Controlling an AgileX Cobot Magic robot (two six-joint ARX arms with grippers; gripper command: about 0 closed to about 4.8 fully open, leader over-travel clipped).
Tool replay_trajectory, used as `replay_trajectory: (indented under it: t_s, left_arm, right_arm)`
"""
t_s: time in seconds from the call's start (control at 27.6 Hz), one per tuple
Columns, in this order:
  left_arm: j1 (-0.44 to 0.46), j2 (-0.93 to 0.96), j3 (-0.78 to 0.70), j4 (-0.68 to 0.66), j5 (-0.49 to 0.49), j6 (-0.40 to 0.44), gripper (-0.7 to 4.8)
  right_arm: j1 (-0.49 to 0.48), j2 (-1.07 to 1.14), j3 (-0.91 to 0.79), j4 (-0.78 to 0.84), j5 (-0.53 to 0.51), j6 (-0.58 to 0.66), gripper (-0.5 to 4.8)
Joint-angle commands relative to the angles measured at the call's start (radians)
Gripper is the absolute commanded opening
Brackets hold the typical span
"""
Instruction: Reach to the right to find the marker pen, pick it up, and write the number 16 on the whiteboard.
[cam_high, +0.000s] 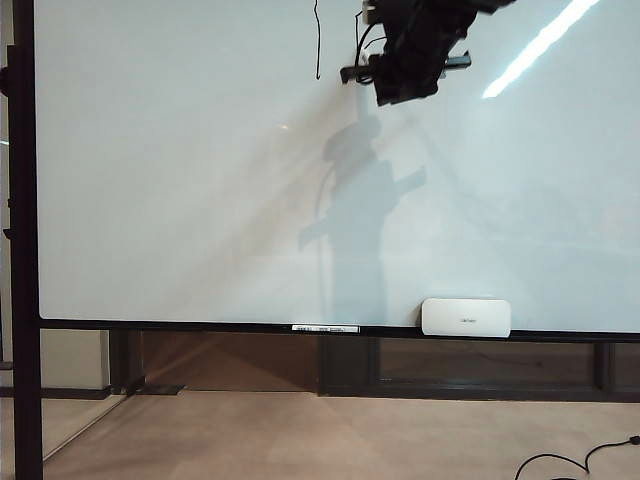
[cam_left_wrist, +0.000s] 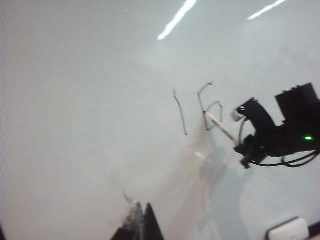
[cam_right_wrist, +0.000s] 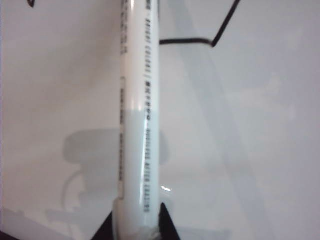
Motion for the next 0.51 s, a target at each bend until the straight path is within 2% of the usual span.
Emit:
replay_trajectory:
  t_s: [0.04, 0.18, 0.25, 0.36, 0.51]
  left_arm:
    - [0.000, -0.054, 0.008, -0.025, -0.052, 0.026, -0.06]
    - [0.000, -0.118, 0.060, -0.153, -0.116, 0.054, -0.06]
    - [0.000, -0.145, 0.130, -0.271, -0.187, 0.069, -0.06]
    - [0.000, -0.159, 0.246, -0.410, -0.243, 0.111, -0.06]
    - [0.000, -0.159, 0.368, -0.544, -0.330, 0.173, -0.06]
  right_arm:
    - [0.003, -0.084, 0.009, -0.028, 0.044, 0.002, -0.01]
    - [0.003, -0.201, 0.009, -0.123, 0.056, 0.003, -0.01]
    - [0.003, -0.307, 0.009, -0.187, 0.082, 0.003, -0.01]
    - [0.003, -0.461, 0.009, -0.292, 0.082, 0.002, -0.01]
    - [0.000, -0.681, 0.008, -0.545, 0.078, -0.071, -0.01]
